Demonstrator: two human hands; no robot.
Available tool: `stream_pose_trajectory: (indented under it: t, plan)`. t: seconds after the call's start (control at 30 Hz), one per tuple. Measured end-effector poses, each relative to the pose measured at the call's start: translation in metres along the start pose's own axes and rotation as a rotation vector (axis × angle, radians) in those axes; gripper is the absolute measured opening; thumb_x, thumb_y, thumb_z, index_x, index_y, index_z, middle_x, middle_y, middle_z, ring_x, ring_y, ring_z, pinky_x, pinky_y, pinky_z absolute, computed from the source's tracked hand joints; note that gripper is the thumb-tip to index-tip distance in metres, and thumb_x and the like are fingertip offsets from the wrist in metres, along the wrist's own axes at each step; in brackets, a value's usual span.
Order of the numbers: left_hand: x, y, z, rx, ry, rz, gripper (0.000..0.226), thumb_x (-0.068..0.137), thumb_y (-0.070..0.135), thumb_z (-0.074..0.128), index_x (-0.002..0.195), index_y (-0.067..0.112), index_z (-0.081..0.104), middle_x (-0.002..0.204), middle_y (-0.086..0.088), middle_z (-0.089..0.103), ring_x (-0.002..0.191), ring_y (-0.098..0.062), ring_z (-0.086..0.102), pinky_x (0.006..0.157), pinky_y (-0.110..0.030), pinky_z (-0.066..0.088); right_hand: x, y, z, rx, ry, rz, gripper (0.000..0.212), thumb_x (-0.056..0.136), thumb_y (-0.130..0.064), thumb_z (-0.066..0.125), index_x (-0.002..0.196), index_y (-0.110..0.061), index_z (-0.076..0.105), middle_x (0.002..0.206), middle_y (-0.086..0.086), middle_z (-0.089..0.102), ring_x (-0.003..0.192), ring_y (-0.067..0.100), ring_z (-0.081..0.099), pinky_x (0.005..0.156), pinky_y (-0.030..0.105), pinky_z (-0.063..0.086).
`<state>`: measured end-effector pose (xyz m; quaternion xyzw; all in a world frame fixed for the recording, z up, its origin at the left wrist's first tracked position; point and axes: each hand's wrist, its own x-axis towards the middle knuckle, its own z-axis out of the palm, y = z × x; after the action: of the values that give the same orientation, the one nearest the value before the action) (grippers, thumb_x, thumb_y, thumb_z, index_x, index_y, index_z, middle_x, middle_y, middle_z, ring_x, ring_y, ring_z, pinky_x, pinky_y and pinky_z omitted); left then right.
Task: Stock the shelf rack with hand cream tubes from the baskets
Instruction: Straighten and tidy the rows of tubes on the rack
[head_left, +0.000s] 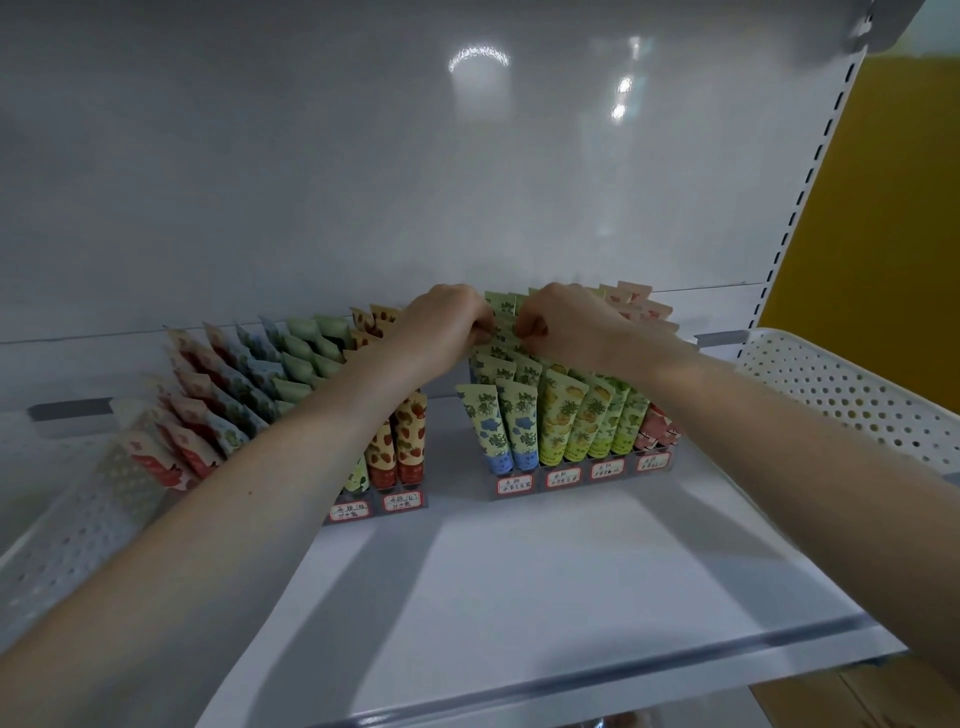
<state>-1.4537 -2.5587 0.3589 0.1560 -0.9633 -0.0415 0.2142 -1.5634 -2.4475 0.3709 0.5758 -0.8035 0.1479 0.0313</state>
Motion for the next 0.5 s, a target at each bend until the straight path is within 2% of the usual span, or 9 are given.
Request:
stream_pose_trajectory:
  t: [0.1, 0.23, 0.33, 0.5]
  plan:
    - [-0.001, -0.002, -0.002, -0.016, -0.015, 0.003, 0.017, 0.091, 0.008, 0.056, 0.100, 0.004, 0.070, 0.099, -0.011, 0.065, 0.093, -0.026, 0.060, 0.081, -0.032, 0.046, 0.000, 0.002, 0.000, 0.035, 0.004, 0.002, 0.020, 0.089, -0.007, 0.053, 0.102, -0.008, 0.067, 0.104, 0.006, 0.066, 0.091, 0.022, 0.062, 0.079, 0.033, 0.054]
    - [0.002, -0.012, -0.012, -0.064, 0.078, -0.062, 0.019, 0.092, 0.009, 0.056, 0.104, 0.002, 0.068, 0.104, -0.010, 0.066, 0.096, -0.023, 0.060, 0.081, -0.024, 0.041, 0.000, 0.005, -0.013, 0.126, 0.038, 0.014, 0.017, 0.090, -0.009, 0.054, 0.098, -0.006, 0.068, 0.096, 0.003, 0.064, 0.083, 0.017, 0.059, 0.068, 0.024, 0.049]
    - [0.006, -0.019, -0.014, -0.036, 0.088, -0.087, 0.021, 0.092, 0.010, 0.055, 0.109, 0.002, 0.066, 0.108, -0.013, 0.066, 0.099, -0.024, 0.060, 0.083, -0.025, 0.041, 0.007, 0.009, -0.022, 0.154, 0.087, 0.039, 0.017, 0.091, -0.010, 0.055, 0.099, -0.005, 0.068, 0.096, 0.003, 0.064, 0.089, 0.019, 0.061, 0.074, 0.026, 0.048]
    - [0.016, -0.019, -0.009, 0.003, 0.015, -0.049, 0.024, 0.092, 0.011, 0.056, 0.114, 0.006, 0.066, 0.112, -0.012, 0.066, 0.102, -0.025, 0.060, 0.085, -0.027, 0.042, 0.020, 0.008, -0.019, 0.143, 0.060, 0.034, 0.017, 0.090, -0.011, 0.055, 0.100, -0.005, 0.068, 0.101, 0.008, 0.067, 0.089, 0.020, 0.060, 0.076, 0.028, 0.049]
